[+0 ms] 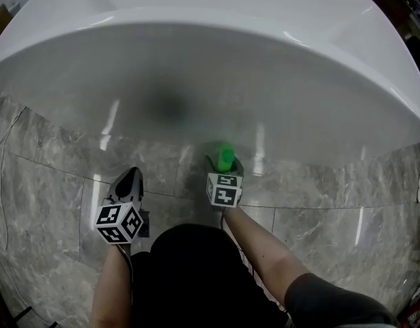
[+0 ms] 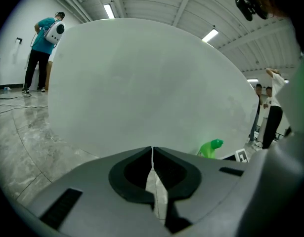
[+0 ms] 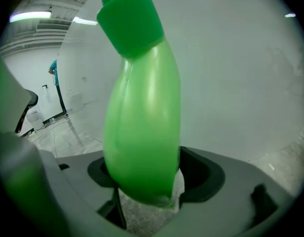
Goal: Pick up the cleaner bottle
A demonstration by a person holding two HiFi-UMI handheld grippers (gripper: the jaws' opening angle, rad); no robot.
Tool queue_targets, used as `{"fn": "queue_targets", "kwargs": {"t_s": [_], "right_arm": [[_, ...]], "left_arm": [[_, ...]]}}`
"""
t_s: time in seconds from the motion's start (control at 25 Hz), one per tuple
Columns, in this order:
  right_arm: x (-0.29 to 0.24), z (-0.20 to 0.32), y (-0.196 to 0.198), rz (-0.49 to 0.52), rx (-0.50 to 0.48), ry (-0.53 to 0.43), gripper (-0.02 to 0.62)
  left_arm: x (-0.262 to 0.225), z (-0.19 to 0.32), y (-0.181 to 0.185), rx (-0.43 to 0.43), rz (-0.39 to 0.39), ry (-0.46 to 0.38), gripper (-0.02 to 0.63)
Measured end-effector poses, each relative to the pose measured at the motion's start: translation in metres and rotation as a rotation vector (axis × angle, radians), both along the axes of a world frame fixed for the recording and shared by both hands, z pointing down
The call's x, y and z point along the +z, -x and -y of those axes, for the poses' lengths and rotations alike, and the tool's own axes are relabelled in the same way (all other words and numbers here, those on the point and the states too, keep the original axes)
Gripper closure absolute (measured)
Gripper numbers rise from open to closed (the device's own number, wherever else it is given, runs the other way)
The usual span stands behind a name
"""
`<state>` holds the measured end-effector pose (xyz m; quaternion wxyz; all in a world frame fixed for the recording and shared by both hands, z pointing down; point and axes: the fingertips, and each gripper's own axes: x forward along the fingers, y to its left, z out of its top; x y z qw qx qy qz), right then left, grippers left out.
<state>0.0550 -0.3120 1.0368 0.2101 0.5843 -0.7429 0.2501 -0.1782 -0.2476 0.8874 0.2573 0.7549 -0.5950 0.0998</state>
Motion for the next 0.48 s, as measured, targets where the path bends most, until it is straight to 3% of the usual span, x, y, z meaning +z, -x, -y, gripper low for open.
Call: {"fn": "queue_targets", "kwargs": {"t_s": [0.36, 0.48], "right_arm": [[0.009, 0.007, -0.008, -0.066, 0.031, -0.021, 0.295], [0.011, 0.009, -0.017, -0.094, 0.041, -0.023, 0.369]], "left_arm": [[0.015, 0.0, 0.0, 0.017, 0.005, 0.027, 0.588], [0.016, 0.003, 0.003, 0.007, -0.006, 0.026, 0.588]]}}
